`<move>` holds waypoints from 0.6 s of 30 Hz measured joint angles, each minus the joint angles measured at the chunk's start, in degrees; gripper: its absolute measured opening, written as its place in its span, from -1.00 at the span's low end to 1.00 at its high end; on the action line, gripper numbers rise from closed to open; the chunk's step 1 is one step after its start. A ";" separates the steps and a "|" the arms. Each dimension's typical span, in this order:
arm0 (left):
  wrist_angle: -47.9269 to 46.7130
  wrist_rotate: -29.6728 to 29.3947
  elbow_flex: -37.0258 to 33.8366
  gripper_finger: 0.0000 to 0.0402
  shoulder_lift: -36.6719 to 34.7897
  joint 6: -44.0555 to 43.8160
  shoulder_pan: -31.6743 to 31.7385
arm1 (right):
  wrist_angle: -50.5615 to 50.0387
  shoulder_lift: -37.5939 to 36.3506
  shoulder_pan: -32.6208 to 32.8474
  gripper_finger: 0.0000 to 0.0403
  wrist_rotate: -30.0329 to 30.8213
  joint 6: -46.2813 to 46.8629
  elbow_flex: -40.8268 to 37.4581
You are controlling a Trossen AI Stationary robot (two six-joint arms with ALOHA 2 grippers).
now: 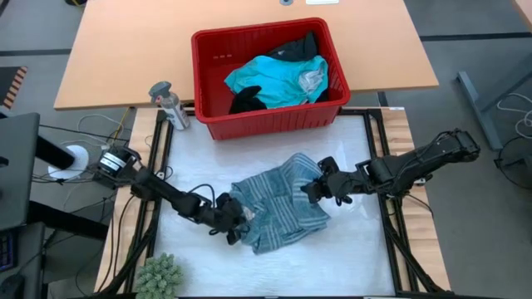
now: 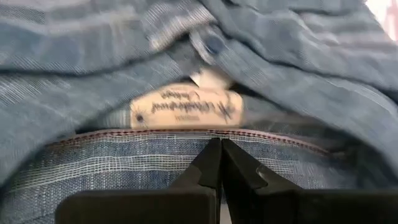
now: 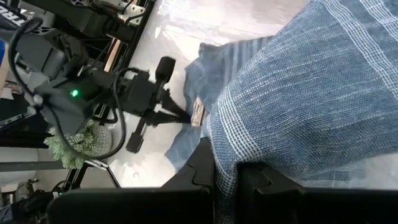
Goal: Fold Laundry from Bin
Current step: Fold the patterned blue shirt
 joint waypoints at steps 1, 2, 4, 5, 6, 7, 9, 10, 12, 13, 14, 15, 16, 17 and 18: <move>0.08 0.22 0.00 -1.00 0.00 0.63 0.94 | 0.02 0.00 0.00 -0.78 0.00 0.00 0.00; 0.31 0.78 0.00 -1.00 0.00 1.18 1.85 | 0.06 0.00 0.00 -0.78 0.00 0.01 0.00; 1.26 1.78 -0.02 -1.00 0.00 2.23 3.43 | 0.06 0.00 0.00 -0.78 0.00 0.05 0.00; 1.91 2.26 -0.02 -1.00 0.00 3.19 4.16 | 0.13 0.00 0.00 -0.78 -0.02 0.04 0.00; 2.67 2.85 -0.04 -1.00 0.04 4.06 4.83 | 0.23 0.00 0.00 -0.78 -0.02 0.07 0.00; 3.28 3.12 -0.06 -1.00 0.09 4.44 5.44 | 0.35 0.00 0.00 -0.78 -0.02 0.04 0.00; 4.19 3.29 -0.07 -1.00 0.09 4.67 6.47 | 1.08 0.00 0.00 -0.78 0.00 -0.05 0.00; 4.75 3.32 -0.07 -1.00 0.09 5.12 6.86 | 1.67 0.00 -0.02 -0.78 -0.02 -0.51 0.00; 6.11 3.65 -0.09 -1.00 0.11 6.20 7.77 | 2.98 0.00 -0.02 -0.78 -0.01 -1.12 0.00; 6.72 3.86 -0.09 -1.00 0.11 6.57 8.21 | 3.23 0.00 -0.02 -0.78 0.00 -1.17 0.00; 6.97 4.02 -0.09 -1.00 0.11 6.65 8.63 | 3.25 0.00 -0.02 -0.78 0.00 -1.18 0.00; 7.12 4.28 -0.09 -1.00 0.11 6.66 9.00 | 3.21 0.00 -0.07 -0.78 0.00 -1.20 0.00; 7.60 4.36 -0.09 -1.00 0.25 6.71 9.25 | 3.21 0.00 -0.09 -0.78 -0.02 -1.27 0.00; 8.89 4.37 -0.07 -1.00 0.93 6.87 9.52 | 3.20 0.00 -0.09 -0.78 -0.02 -1.27 0.00; 9.82 4.90 0.12 -1.00 1.80 6.93 9.77 | 3.24 0.00 -0.17 -0.78 -0.02 -1.29 0.00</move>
